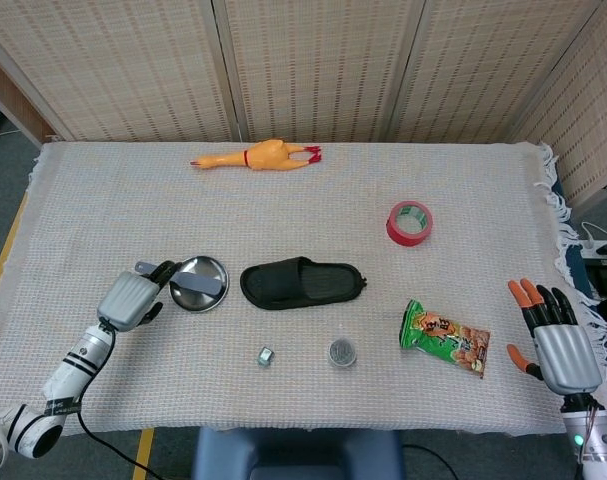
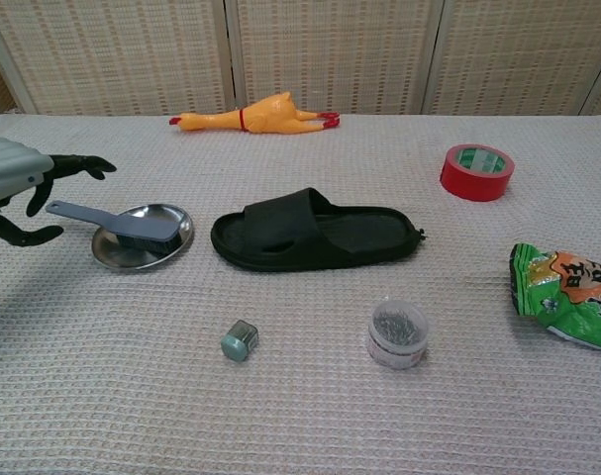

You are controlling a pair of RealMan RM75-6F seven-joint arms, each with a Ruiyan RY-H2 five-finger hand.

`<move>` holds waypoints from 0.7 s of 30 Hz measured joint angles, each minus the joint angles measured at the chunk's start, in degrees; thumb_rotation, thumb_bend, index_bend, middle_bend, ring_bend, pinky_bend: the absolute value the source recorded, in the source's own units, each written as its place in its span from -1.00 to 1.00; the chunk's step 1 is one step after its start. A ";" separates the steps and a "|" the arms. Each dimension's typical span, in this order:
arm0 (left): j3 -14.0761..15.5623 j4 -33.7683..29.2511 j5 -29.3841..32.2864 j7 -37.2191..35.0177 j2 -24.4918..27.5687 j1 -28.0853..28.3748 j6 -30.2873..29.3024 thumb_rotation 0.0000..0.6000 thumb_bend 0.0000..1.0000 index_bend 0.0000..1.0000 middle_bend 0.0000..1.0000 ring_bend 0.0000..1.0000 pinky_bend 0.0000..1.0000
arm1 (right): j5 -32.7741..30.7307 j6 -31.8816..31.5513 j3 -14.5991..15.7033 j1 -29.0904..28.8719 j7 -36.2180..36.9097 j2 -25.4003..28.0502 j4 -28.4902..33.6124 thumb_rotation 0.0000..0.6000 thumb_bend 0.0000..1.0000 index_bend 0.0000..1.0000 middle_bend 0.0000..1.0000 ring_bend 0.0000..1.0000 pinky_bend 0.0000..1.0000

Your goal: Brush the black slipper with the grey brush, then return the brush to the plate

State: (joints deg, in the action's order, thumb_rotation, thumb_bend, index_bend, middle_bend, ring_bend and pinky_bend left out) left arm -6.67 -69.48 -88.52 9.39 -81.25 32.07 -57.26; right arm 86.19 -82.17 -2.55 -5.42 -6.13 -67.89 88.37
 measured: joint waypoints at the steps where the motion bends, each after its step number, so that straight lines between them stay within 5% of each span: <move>1: 0.00 0.90 0.12 0.47 -0.57 0.50 0.48 1.00 -0.17 -0.86 -0.78 0.13 0.69 | -0.12 0.13 -0.02 -0.03 -0.01 0.02 0.00 1.00 -0.63 -1.00 -1.00 -1.00 -1.00; 21: 1.60 10.13 1.97 4.52 -8.91 7.86 6.04 1.00 -0.17 -0.73 -0.64 0.13 0.71 | -1.75 2.51 0.45 -0.48 -1.12 0.85 1.29 1.00 -0.62 -1.00 -1.00 -1.00 -1.00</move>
State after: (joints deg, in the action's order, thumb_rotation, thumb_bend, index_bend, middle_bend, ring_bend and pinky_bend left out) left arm -5.07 -59.35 -86.55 13.90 -90.16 39.93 -51.22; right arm 84.44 -79.66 -2.10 -5.90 -7.25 -67.04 89.67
